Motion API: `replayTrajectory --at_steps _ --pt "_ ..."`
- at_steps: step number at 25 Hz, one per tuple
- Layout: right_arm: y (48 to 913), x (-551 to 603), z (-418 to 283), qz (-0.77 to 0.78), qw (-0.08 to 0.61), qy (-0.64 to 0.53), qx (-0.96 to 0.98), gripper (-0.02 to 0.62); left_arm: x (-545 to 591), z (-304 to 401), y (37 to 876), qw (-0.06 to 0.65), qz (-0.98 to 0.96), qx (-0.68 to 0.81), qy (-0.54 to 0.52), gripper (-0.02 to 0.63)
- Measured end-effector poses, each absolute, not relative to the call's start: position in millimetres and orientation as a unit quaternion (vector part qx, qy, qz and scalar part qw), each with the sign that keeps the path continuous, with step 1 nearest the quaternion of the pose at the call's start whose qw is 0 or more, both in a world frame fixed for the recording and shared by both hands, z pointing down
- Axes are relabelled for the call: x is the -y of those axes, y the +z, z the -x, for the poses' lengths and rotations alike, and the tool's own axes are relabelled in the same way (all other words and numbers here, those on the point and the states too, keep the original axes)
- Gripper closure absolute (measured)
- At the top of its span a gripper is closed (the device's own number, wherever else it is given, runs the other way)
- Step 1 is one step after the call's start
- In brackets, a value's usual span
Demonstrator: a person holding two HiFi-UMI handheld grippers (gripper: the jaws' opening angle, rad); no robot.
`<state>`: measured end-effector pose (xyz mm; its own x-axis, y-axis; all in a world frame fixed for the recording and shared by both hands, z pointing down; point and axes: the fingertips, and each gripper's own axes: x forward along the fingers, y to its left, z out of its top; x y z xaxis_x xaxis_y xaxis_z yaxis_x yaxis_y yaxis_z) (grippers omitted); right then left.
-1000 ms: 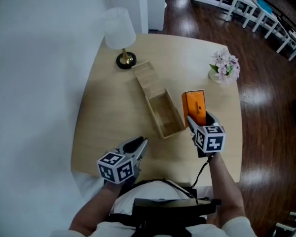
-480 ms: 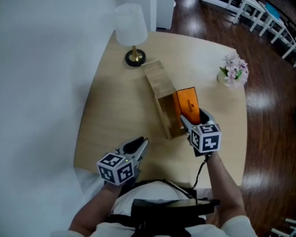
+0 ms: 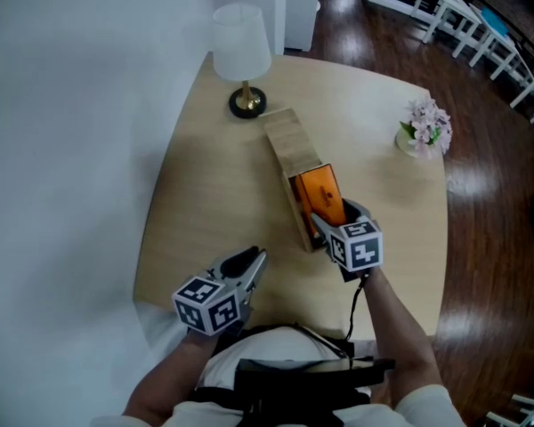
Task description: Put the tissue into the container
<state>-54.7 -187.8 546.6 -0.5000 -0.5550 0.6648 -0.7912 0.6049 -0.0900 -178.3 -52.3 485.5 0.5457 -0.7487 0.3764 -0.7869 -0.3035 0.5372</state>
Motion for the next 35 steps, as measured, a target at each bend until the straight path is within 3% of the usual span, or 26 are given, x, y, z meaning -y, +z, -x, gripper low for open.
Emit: replayTrajectory --at_steps 12,35 --pt "596 187 64 -0.383 0.381 0.221 0.812 0.241 52 169 491 0.362 -0.807 0.465 0.030 0.528" --pt "584 194 60 -0.405 0.360 0.209 0.814 0.224 38 159 493 0.370 -0.796 0.477 0.039 0.528"
